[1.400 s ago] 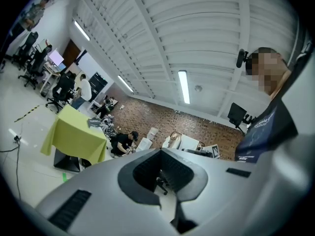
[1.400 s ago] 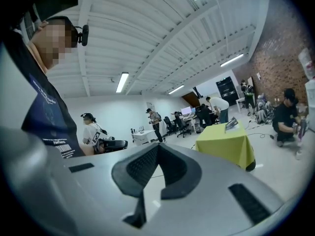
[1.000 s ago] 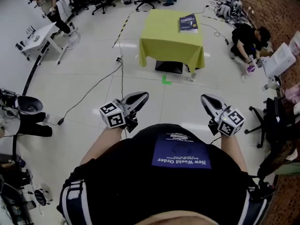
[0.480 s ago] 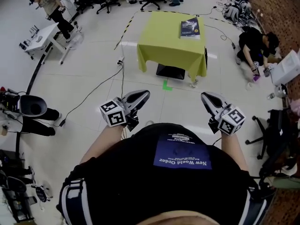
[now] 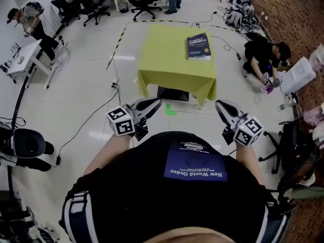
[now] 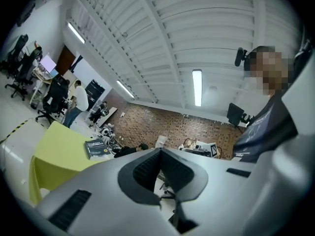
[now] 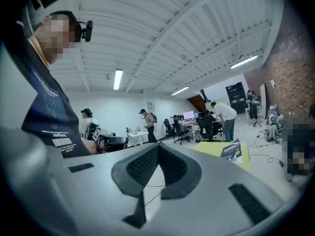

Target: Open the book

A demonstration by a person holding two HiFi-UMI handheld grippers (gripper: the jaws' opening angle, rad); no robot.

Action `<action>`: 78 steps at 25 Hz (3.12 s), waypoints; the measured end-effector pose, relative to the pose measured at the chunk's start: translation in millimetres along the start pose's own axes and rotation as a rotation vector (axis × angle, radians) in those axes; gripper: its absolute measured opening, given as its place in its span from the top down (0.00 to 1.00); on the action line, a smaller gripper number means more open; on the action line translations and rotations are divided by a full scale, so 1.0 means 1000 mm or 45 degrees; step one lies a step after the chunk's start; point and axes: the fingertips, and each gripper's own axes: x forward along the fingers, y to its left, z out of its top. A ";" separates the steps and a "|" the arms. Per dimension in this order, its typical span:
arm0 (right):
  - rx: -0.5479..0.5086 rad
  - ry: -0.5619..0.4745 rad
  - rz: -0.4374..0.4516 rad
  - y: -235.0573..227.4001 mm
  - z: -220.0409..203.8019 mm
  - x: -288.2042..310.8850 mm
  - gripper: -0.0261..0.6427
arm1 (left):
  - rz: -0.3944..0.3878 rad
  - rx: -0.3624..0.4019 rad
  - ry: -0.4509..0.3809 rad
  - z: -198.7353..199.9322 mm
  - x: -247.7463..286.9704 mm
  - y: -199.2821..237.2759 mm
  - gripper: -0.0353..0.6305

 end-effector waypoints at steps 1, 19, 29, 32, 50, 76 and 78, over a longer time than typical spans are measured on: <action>0.006 -0.008 -0.018 -0.006 0.005 0.015 0.98 | -0.017 0.009 0.012 0.010 -0.001 0.015 0.94; 0.040 0.044 -0.010 -0.148 0.015 0.151 0.98 | -0.010 0.006 0.081 0.061 0.079 0.185 0.94; -0.061 0.085 0.302 -0.301 0.045 0.196 0.98 | 0.288 0.050 0.006 0.088 0.203 0.240 0.94; -0.061 0.100 0.358 -0.320 0.042 0.201 0.98 | 0.325 0.048 0.032 0.084 0.221 0.241 0.94; -0.083 0.093 0.176 -0.312 0.064 0.349 0.98 | 0.083 0.052 0.110 0.139 0.181 0.388 0.94; -0.097 0.047 -0.025 -0.472 0.077 0.253 0.98 | 0.022 0.387 0.600 0.038 0.377 0.415 0.94; -0.070 0.042 -0.055 -0.497 0.065 0.239 0.98 | 0.001 0.465 0.726 0.007 0.402 0.421 0.94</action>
